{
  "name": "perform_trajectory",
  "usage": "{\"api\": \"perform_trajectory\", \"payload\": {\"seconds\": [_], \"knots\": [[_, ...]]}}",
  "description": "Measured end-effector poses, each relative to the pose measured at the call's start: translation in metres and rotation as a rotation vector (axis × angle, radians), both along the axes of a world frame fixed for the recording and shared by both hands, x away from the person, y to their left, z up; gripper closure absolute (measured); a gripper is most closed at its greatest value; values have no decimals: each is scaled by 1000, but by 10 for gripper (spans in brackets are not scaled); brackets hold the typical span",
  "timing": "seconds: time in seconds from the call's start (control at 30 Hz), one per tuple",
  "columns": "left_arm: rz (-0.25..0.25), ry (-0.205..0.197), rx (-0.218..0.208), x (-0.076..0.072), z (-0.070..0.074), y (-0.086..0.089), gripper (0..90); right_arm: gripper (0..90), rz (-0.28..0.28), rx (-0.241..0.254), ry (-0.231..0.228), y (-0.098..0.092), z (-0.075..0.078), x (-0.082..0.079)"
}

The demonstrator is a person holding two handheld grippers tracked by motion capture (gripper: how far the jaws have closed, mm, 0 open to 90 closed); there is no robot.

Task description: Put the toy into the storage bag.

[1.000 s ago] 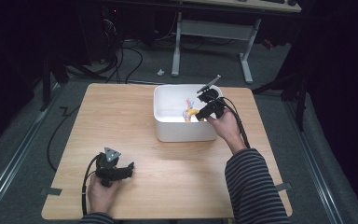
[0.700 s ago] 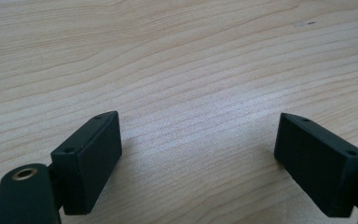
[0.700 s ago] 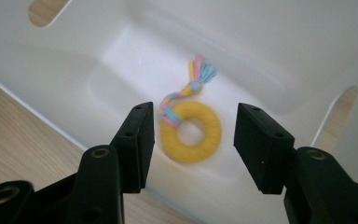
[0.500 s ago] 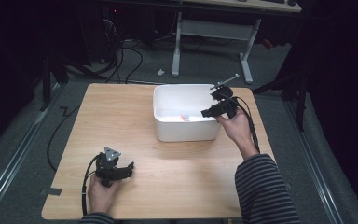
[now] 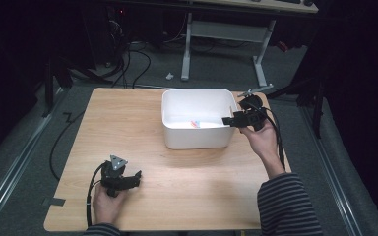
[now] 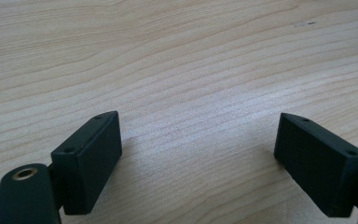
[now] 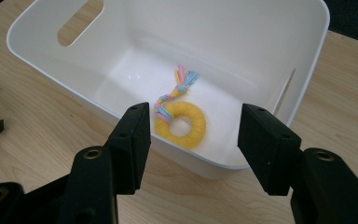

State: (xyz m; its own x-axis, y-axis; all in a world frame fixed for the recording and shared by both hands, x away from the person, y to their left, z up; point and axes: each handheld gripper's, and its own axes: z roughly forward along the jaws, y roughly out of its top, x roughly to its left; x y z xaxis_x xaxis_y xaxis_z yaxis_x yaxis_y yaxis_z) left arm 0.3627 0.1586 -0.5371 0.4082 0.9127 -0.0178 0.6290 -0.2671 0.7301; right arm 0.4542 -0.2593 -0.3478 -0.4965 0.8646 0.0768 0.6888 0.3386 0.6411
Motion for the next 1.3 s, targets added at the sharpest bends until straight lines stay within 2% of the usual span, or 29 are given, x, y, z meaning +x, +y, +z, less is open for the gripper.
{"api": "perform_trajectory", "payload": {"seconds": [0.2, 0.53, 0.7, 0.87, 0.93, 1.07, 1.1, 1.2, 1.27, 1.3], "knots": [[0, 0, 0, 0, 0, 0, 151, 438, 6, 18, -31, -9, 2, -16], [0, 0, 0, 0, 0, 0, 151, 422, 26, -15, -68, -23, -3, -51], [0, 0, 1, 0, 0, 0, 152, 423, 23, 0, -95, -31, -6, -70], [0, 0, 0, 0, 0, 0, 151, 422, 20, -2, -89, -39, -10, -80], [0, 0, 1, 0, 0, 0, 151, 422, 19, -10, -102, -41, -10, -85], [4, 1, 1, 0, 0, 0, 152, 425, 25, 12, -129, -45, -9, -96], [3, 1, 0, 0, 0, 0, 152, 425, 20, 27, -123, -46, -11, -100], [4, 1, 1, 0, 0, 0, 151, 427, 8, 24, -129, -50, -19, -106], [3, 1, 1, 0, 0, 0, 151, 425, 0, 50, -121, -53, -24, -109], [4, 1, 1, 0, 0, 0, 151, 428, -10, 37, -129, -53, -27, -111]]}}
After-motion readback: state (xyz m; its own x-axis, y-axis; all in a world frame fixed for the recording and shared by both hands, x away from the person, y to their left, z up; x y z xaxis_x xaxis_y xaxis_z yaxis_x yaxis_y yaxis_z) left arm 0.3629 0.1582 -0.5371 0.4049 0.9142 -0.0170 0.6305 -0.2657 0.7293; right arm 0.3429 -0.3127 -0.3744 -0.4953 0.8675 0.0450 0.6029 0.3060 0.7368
